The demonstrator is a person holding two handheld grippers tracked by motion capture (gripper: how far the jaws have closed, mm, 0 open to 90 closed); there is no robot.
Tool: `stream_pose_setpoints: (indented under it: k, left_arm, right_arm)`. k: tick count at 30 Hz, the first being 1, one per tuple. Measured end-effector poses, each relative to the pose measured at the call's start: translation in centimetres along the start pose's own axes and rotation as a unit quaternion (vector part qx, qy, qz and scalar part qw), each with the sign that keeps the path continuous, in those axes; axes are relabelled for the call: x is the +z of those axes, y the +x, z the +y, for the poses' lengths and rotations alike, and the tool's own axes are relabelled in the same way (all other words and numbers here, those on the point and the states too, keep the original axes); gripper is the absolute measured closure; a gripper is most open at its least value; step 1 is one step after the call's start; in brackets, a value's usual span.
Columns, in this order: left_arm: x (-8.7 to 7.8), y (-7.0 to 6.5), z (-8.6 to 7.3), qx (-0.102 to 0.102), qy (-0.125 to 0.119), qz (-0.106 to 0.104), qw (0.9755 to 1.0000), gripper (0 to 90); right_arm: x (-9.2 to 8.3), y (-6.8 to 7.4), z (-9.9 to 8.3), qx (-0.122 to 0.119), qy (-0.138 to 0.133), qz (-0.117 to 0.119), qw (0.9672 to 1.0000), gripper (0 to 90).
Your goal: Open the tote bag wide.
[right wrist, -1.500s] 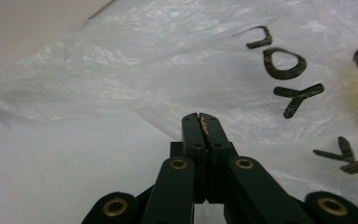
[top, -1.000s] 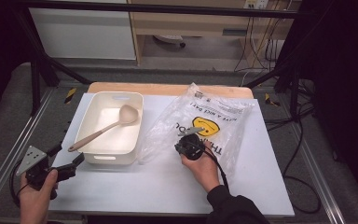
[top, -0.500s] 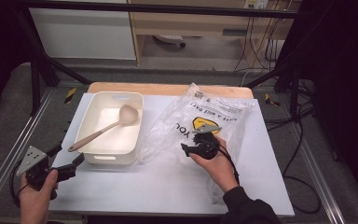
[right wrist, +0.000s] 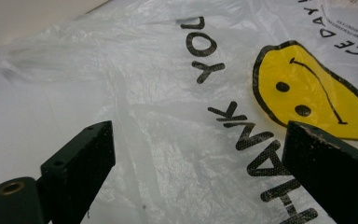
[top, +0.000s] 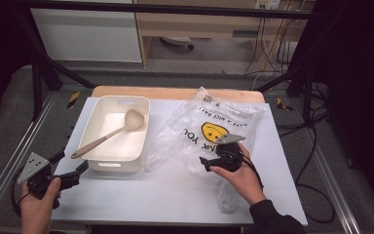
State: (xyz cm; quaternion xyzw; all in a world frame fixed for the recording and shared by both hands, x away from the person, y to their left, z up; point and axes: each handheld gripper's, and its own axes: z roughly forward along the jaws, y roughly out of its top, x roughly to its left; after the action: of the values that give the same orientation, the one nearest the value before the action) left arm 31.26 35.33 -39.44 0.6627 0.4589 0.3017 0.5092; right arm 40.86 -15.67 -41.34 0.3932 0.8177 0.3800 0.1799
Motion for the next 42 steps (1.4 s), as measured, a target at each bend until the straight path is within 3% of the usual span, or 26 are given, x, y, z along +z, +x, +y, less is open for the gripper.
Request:
stream_pose_setpoints:
  k: [17, 20, 32, 38, 42]
  left_arm:
    - [0.0, -0.1, 0.0, -0.001, -0.001, 0.001, 1.0000, 5.5]
    - [0.0, -0.1, 0.0, -0.001, 0.000, 0.000, 1.0000, 5.5]
    - [0.0, -0.1, 0.0, 0.001, 0.001, 0.000, 1.0000, 5.5]
    - [0.0, -0.1, 0.0, 0.001, 0.001, 0.000, 1.0000, 5.5]
    - [0.0, -0.1, 0.0, 0.001, 0.001, -0.001, 1.0000, 5.5]
  right_arm:
    - [1.7, 0.6, -1.8, -0.006, 0.031, 0.018, 0.9993, 7.2]
    - [1.9, 1.0, -1.9, -0.017, 0.035, 0.020, 0.9990, 9.2]
    - [3.2, 1.3, -2.5, -0.026, 0.069, 0.021, 0.9971, 18.6]
    - [3.1, 1.1, -2.4, -0.022, 0.064, 0.023, 0.9975, 25.7]
    - [2.8, 1.4, -1.8, -0.025, 0.047, 0.023, 0.9984, 18.6]
